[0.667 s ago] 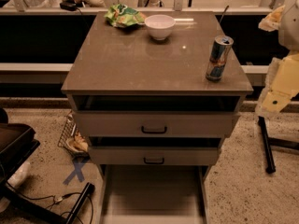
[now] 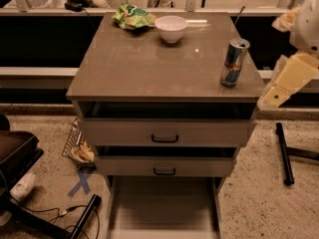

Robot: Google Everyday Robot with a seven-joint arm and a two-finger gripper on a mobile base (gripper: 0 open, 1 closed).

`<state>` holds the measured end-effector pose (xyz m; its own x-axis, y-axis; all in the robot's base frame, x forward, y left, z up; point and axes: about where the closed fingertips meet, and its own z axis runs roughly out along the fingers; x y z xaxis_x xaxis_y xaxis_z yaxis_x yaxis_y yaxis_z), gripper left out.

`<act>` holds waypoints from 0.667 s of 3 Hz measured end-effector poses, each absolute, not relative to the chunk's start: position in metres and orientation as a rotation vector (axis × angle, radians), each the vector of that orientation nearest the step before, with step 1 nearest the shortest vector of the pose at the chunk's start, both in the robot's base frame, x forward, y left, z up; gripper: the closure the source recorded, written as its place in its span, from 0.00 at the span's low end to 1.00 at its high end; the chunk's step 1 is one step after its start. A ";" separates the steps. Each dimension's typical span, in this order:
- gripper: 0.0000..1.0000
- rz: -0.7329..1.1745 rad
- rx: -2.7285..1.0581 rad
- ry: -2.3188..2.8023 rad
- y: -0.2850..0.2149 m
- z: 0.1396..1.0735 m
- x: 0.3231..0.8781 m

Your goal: Place redbull can into bottom drawer

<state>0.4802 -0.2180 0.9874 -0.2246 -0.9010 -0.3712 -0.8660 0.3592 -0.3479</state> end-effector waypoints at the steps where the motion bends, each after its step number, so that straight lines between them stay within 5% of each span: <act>1: 0.00 0.029 -1.280 2.079 -0.247 0.969 0.515; 2: 0.00 0.144 -1.048 1.995 -0.274 0.946 0.546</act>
Offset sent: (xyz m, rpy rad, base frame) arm 0.1256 -0.1181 -0.0342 0.7874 -0.4217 -0.3610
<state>0.5465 -0.2744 0.9458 -0.2821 -0.6208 -0.7315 -0.7195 0.6412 -0.2667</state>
